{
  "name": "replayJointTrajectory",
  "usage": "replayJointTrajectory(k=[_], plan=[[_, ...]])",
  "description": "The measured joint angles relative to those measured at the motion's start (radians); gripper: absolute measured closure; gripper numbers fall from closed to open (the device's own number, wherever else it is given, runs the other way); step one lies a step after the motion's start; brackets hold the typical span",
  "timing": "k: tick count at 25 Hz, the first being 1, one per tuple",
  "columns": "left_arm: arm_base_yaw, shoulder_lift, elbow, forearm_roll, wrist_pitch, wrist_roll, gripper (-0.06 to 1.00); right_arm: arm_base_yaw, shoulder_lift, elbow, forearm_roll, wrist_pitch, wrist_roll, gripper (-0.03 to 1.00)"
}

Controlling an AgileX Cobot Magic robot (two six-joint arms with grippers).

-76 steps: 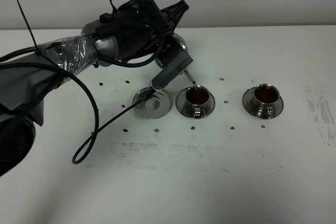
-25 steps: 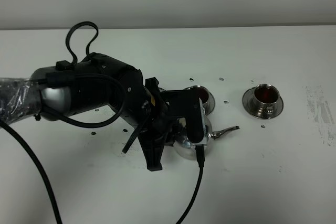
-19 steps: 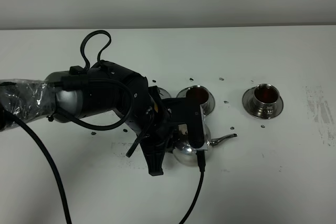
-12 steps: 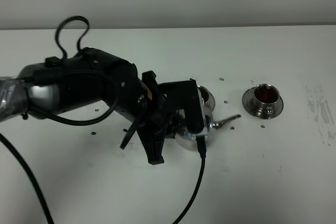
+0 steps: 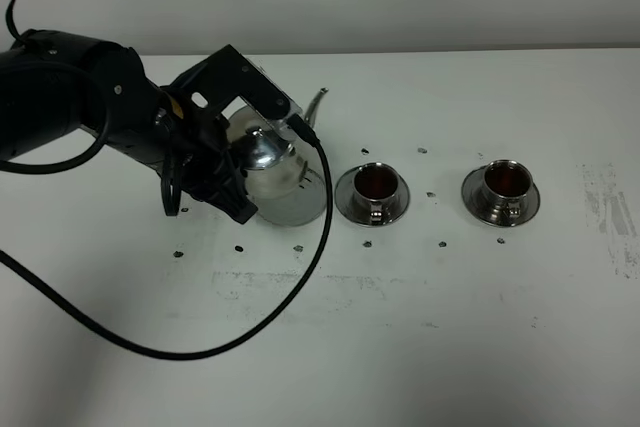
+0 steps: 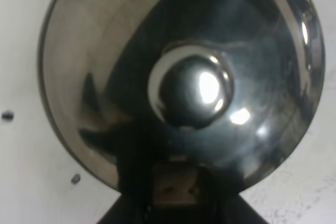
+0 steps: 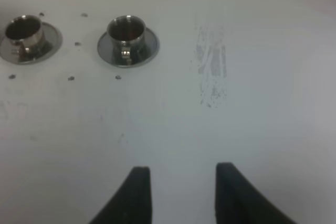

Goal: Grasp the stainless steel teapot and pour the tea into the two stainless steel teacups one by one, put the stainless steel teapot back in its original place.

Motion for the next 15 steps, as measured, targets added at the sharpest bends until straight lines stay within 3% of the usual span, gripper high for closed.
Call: replayJointTrajectory(k=[8, 15], plan=[[0.015, 0.067, -0.084, 0.048, 0.069, -0.220, 0.74, 0.000, 0.000, 0.000, 0.000, 0.000, 0.000, 0.65], [0.000, 0.193, -0.207, 0.049, 0.149, -0.244, 0.74, 0.000, 0.000, 0.000, 0.000, 0.000, 0.000, 0.65]])
